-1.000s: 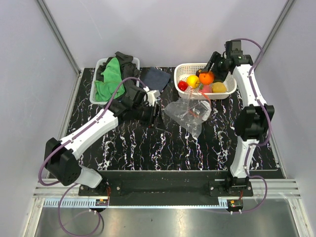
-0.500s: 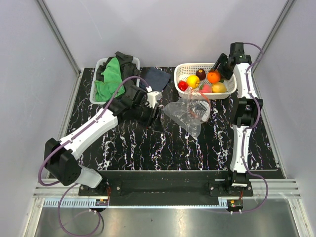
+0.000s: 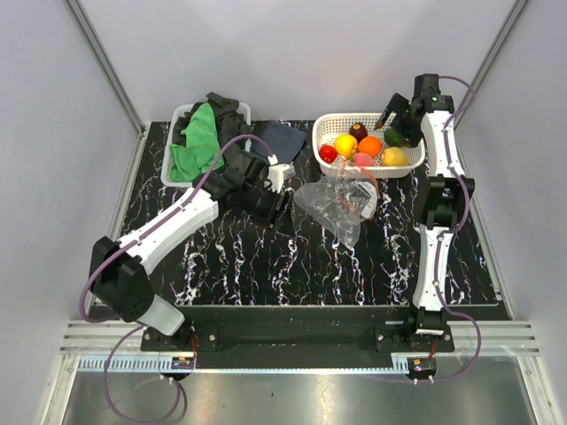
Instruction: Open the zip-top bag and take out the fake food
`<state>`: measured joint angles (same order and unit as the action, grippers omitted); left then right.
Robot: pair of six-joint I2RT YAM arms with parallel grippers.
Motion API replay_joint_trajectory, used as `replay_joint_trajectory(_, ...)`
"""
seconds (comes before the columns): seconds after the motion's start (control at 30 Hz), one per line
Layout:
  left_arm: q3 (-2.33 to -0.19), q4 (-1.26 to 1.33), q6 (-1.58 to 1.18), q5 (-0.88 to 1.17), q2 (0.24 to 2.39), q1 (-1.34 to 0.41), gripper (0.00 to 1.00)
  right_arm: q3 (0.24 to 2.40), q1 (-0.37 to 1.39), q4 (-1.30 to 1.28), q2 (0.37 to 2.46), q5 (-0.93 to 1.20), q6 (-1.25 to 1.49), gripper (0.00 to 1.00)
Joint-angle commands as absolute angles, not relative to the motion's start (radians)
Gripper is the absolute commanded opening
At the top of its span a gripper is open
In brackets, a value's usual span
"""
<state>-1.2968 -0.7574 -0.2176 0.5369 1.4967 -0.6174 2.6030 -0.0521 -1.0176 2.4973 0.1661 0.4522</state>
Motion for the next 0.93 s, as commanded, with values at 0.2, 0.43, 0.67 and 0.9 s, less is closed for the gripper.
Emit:
replay_joint_trajectory(0.2,-1.342,-0.674,-0.229,0.689,1.519,-0.615,0.83,2.319,0.033,-1.095,2.136,0.155,0.449,1.0)
replay_joint_trajectory(0.43,-1.181,-0.462,-0.42,0.692,1.396,-0.617,0.99,1.863,0.147,-0.948,1.806,0.198,0.501,1.0)
replay_joint_trajectory(0.67,-0.912,-0.115,-0.779,0.601,1.119,-0.624,0.99,1.3,0.241,-0.741,1.325,0.347,0.607,1.0)
replay_joint_trajectory(0.9,-0.614,0.217,-1.021,0.447,0.778,-0.63,0.99,0.881,0.247,-0.569,0.863,0.46,0.71,1.0)
